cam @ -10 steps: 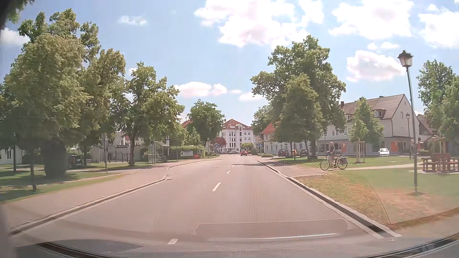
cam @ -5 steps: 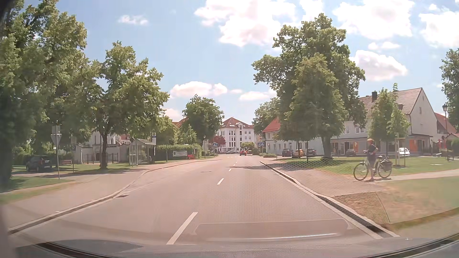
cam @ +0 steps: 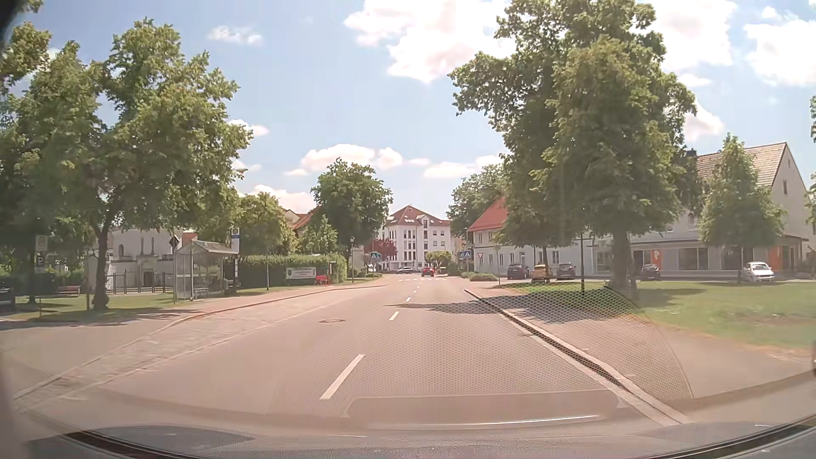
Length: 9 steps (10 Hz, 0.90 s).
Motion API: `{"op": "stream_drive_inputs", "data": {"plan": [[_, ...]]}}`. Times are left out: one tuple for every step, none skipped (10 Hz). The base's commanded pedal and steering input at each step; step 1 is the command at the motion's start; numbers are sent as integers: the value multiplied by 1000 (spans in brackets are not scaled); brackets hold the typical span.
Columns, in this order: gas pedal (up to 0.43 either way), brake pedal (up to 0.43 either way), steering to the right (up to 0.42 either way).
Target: Follow the waypoints while adhering to traffic rules and regulations
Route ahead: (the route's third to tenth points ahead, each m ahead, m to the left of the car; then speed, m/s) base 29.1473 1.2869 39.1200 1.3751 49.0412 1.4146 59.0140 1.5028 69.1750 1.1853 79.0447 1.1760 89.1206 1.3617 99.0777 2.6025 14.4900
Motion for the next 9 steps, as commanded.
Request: {"op": "stream_drive_inputs", "data": {"plan": [[240,12,3],[220,12,3],[197,6,3],[177,12,3],[169,6,2],[150,12,1],[130,12,0],[118,12,-1],[110,12,-1]]}}
